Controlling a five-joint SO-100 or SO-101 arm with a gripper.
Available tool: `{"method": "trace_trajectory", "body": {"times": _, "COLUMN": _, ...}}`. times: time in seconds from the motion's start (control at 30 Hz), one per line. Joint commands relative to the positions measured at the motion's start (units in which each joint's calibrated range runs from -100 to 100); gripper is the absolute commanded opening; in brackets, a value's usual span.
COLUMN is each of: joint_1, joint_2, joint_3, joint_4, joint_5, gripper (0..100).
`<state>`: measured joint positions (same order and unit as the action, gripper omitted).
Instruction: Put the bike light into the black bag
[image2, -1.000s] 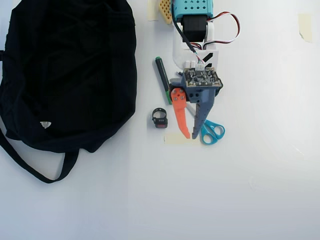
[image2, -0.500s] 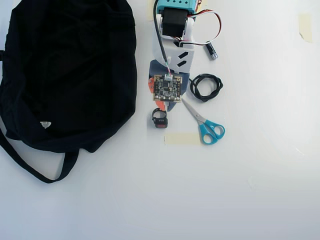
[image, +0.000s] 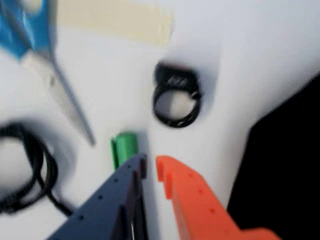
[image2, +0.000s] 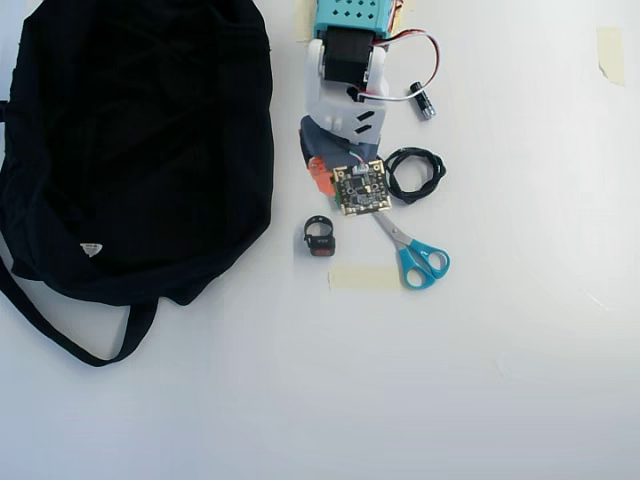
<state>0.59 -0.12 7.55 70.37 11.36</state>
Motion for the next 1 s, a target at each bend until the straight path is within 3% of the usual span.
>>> {"method": "trace_trajectory", "body": {"times": 0.0, "joint_1": -0.74, "joint_2": -1.29, "joint_3": 1.08, "joint_4": -0.52, "joint_5": 2.65, "gripper": 2}}
{"method": "trace_trajectory", "body": {"times": 0.47, "joint_1": -0.51, "joint_2": -1.04, "joint_3": 9.88, "joint_4": -19.47, "joint_5": 3.96, "gripper": 3}}
{"method": "trace_trajectory", "body": {"times": 0.97, "joint_1": 0.76, "joint_2": 10.66, "joint_3": 5.39, "joint_4": -23.52, "joint_5": 2.96, "gripper": 5}}
